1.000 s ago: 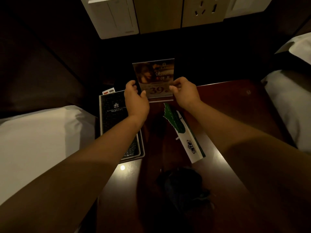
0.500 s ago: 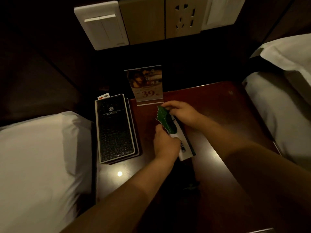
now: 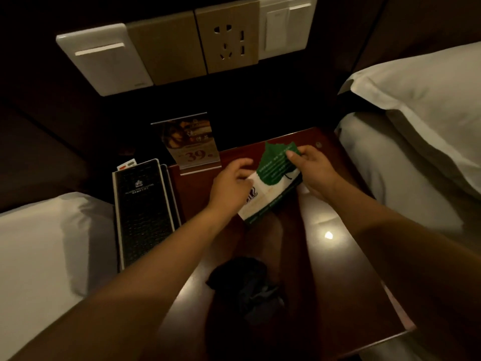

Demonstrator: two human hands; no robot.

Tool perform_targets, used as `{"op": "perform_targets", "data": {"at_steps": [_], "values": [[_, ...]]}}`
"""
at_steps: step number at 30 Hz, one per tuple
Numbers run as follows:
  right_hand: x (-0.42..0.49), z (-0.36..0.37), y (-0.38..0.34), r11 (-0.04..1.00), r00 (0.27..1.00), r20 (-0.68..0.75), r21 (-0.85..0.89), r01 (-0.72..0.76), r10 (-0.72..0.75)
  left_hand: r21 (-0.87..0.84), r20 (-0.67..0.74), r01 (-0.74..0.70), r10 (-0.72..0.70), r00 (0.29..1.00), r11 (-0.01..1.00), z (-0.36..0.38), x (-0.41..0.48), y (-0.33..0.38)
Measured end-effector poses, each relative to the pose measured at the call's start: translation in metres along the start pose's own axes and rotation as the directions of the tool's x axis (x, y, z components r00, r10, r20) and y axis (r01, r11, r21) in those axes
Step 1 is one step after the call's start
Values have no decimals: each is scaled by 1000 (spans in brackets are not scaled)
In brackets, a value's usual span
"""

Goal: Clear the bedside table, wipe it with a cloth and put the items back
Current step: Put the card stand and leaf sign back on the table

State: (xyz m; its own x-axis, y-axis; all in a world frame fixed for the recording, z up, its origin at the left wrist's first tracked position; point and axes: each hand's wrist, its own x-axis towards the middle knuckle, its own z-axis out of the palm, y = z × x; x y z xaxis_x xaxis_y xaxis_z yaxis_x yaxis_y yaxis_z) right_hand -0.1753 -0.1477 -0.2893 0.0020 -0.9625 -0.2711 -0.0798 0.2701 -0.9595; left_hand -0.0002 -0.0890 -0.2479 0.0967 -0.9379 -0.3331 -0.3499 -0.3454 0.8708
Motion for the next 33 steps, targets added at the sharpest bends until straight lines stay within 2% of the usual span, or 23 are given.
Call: {"op": "perform_targets", "data": {"at_steps": [2,4,6,8,12,15,20,24,27,33], "values": [[7,-4,-1,998,997,-78,54,12,-8,-30,-86,17,-19,996,999,1,11,0],[16,-6,-3,997,990,-138,79,26,-15,-115,-183,101,-121,976,988,5,21,-2],[27,-8,-7,994,985,-170,96,50,-33,-223,-175,199,-240,955,954,12,32,-3],[38,-7,-11,994,983,-174,87,72,-56,-272,-118,235,-275,954,933,21,43,1],[58,-5,-15,992,971,-216,42,117,-105,-244,-147,154,-194,970,957,28,63,10],[69,-4,-13,992,974,-196,12,122,-117,-198,-162,134,-167,973,971,28,75,8],[79,-3,-5,997,979,-196,55,61,-49,-137,-231,57,-88,969,989,30,84,2],[82,1,2,1000,979,-202,24,17,-11,-40,-205,-28,19,979,999,34,85,8],[88,6,7,999,973,-229,-41,29,-37,-60,-241,-34,18,970,998,34,95,12],[92,8,10,993,974,-222,-115,20,-45,-26,-179,16,-20,984,1000,29,109,3]]}}
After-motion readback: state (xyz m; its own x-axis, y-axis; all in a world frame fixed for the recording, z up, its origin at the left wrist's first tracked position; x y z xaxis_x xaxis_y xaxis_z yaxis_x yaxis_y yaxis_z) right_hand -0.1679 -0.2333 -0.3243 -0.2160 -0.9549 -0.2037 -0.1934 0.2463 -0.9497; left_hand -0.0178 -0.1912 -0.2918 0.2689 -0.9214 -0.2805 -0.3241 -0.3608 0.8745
